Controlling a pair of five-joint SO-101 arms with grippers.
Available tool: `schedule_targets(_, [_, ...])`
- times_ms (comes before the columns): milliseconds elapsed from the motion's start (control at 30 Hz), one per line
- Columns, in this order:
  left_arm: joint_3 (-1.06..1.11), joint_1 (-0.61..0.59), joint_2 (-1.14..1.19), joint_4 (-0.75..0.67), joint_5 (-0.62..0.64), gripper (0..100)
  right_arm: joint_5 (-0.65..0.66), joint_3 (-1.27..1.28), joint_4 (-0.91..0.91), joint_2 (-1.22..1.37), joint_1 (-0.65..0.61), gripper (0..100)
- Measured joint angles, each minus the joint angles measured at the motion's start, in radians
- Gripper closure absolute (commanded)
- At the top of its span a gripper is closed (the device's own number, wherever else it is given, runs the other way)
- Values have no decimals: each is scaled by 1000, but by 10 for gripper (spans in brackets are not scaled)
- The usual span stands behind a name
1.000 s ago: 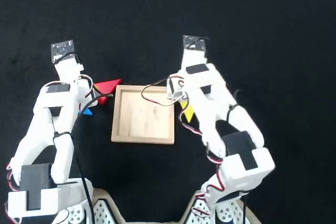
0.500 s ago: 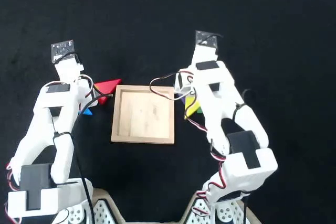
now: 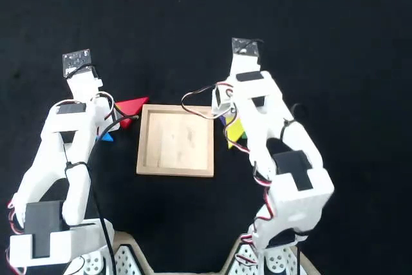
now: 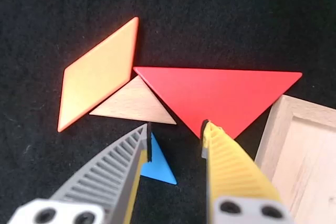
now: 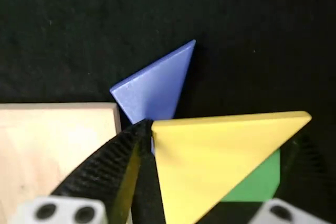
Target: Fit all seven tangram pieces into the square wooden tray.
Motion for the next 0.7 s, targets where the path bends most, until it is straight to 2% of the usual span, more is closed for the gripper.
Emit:
schedule_targets(100, [0,0,0,0,0,823,3,-60,48,43,0,616])
schedule_targets(267, [0,0,0,0,0,823,41,-137,120,86,0,739])
schedule_targets(500, [0,0,0,0,0,823,44,-161,189,91,6,717])
schedule_targets(700, [0,0,0,0,0,823,44,-161,199,83,21,778])
